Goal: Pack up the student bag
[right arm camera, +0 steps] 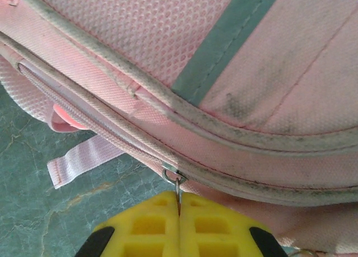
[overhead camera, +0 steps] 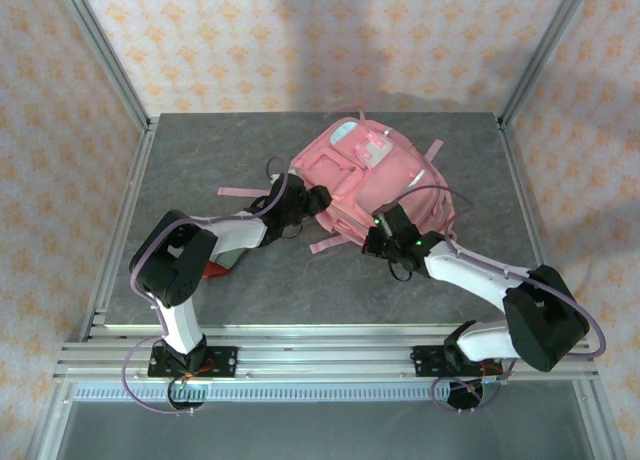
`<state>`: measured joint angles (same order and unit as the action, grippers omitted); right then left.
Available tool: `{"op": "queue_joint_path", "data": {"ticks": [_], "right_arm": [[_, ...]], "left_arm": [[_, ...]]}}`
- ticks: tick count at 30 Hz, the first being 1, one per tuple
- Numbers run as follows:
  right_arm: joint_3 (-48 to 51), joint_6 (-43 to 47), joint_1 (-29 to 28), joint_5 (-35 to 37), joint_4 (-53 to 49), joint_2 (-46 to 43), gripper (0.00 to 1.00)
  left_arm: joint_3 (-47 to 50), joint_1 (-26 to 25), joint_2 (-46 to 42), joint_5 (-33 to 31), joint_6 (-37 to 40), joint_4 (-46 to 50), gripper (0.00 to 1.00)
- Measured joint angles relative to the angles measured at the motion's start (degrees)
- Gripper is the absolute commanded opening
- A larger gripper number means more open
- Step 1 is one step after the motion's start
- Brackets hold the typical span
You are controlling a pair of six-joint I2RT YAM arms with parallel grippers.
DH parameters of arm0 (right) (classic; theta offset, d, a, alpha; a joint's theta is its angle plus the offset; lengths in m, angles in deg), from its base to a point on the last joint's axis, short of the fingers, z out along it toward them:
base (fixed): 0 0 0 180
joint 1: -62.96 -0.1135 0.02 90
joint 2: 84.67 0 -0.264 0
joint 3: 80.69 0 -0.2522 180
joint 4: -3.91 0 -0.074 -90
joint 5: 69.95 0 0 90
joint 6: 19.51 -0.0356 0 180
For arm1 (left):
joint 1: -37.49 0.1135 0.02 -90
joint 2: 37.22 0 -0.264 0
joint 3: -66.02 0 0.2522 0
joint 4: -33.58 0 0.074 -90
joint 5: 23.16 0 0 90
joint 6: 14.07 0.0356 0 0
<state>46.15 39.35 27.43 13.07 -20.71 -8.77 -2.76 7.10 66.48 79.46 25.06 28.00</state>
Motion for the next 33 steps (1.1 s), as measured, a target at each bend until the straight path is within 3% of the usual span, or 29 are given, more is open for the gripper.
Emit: {"op": "queue_joint_path", "data": {"ticks": [2,6,15,20,27,28,30,33], "right_arm": [[0.0,0.0,0.09,0.0,0.0,0.0,0.0],[0.09,0.02,0.09,-0.02,0.2,-0.13,0.0],[-0.59,-0.59,0.28,-1.66,0.09,-0.04,0.01],[-7.41,-2.62,0.44,-3.34,-4.04,6.56,0.08],[-13.31,-4.83,-0.48,-0.42,-10.64,12.13,0.06],[-13.31,-5.03,-0.59,-0.04,-10.73,12.13,0.08],[-13.31,-5.77,-0.7,0.13,-10.64,12.13,0.22],[-13.31,-7.06,-0.85,-0.04,-9.55,12.13,0.29]], "left_arm": [[-0.02,-0.07,0.46,0.0,-0.35,-0.37,0.56],[-2.1,-0.22,2.25,-0.02,-0.13,0.44,0.0],[-4.37,-0.26,4.66,1.44,-0.33,-1.07,0.0],[-2.86,-0.26,3.72,1.42,-1.49,-2.89,0.0],[-1.81,-0.28,3.52,1.29,-2.25,-4.87,0.0],[-1.77,-0.28,3.52,1.33,-2.27,-5.01,0.0],[-1.57,-0.35,3.52,1.44,-2.6,-5.57,0.0],[-1.46,-0.74,3.52,2.1,-3.19,-5.79,0.0]]}}
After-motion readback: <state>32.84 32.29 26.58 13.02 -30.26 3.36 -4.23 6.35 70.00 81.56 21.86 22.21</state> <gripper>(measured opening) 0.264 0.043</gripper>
